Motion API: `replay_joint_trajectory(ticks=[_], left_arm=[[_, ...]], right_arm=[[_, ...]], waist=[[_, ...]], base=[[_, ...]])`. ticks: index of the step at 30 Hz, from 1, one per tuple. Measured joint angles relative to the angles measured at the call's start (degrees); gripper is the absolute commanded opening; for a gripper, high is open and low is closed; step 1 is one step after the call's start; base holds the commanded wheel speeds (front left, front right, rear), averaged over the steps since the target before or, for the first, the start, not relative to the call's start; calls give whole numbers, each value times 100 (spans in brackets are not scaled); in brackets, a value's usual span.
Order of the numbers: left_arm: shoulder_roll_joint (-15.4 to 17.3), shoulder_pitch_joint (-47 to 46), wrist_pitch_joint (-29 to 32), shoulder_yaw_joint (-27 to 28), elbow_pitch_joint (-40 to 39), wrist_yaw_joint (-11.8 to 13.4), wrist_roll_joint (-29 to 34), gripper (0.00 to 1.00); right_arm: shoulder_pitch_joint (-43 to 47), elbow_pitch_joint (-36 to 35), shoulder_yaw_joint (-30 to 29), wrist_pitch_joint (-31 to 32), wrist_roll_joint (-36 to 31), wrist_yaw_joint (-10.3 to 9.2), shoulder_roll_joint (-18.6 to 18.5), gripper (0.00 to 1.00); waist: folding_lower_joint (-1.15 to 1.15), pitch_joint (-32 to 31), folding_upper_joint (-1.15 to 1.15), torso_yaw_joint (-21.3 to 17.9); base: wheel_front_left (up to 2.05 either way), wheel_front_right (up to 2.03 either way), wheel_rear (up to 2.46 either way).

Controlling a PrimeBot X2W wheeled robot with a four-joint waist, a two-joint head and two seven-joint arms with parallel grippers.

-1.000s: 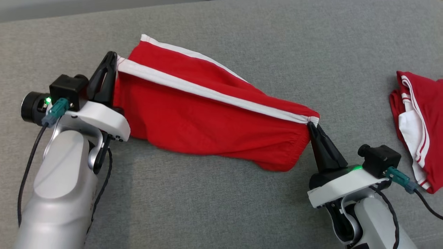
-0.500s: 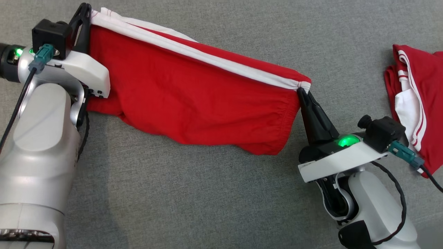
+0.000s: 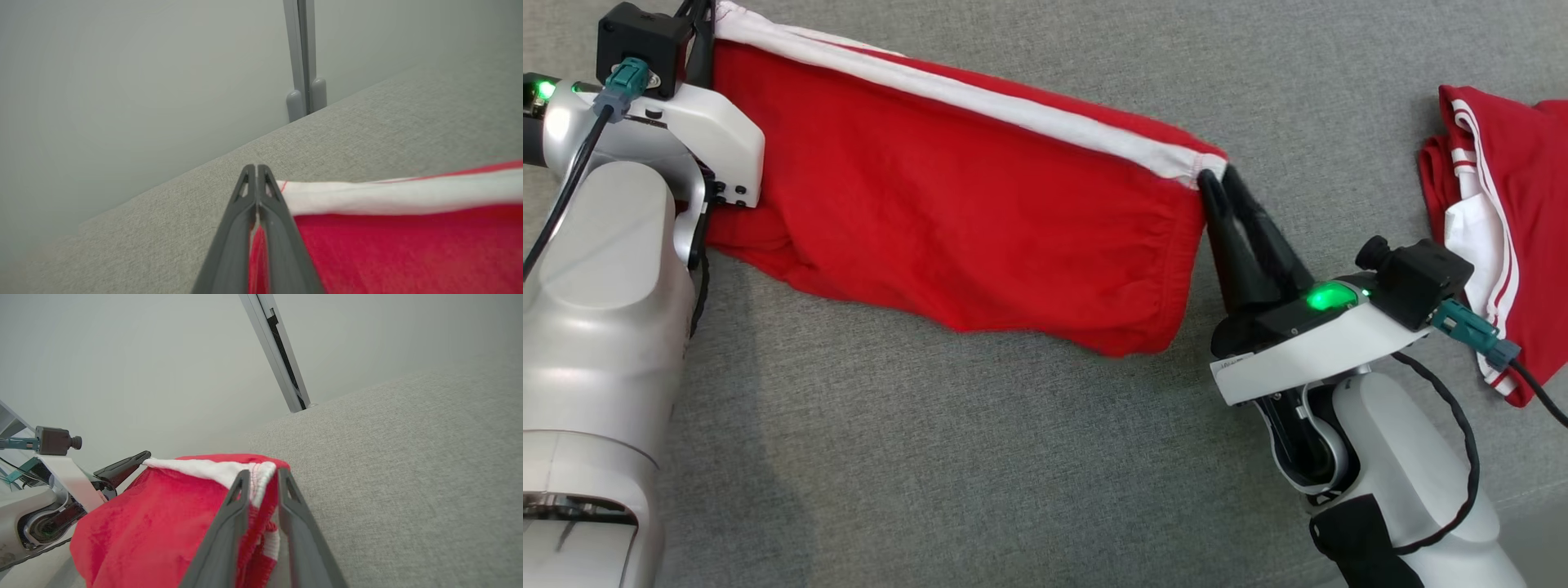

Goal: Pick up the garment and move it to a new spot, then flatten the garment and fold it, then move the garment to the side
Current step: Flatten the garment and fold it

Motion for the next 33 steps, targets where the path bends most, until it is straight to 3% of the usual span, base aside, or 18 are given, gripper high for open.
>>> replay_joint_trajectory(ticks=[8,13,29,30,31,32,33], left_arm=[[-152,148,0,155,-156,99,-310,100],[-321,237,102,298,336,16,-610,100],[-415,8,1793,259,1063,-281,-915,100],[-381,21,1962,277,1063,-292,-957,88],[-381,21,1962,277,1063,-292,-957,35],[-379,38,2034,305,1063,-301,-1009,0],[-381,50,2116,326,1061,-309,-1057,0]], right_arm=[[24,-48,-425,-1,-437,0,1,100],[209,-89,-779,-1,-735,-1,-3,100],[466,-10,-1080,-1,-940,0,1,100],[466,-19,-1089,-1,-946,0,2,100],[466,-19,-1089,-1,-946,0,2,100],[468,-19,-1103,-1,-945,0,1,100],[471,-19,-1122,-1,-947,0,0,100]], waist=[[0,1,0,71],[0,-141,0,151],[0,-452,0,173],[0,-463,0,145],[0,-463,0,145],[0,-471,0,136],[0,-482,0,130]], base=[[0,0,0],[0,0,0],[0,0,0],[0,0,0],[0,0,0],[0,0,0],[0,0,0]])
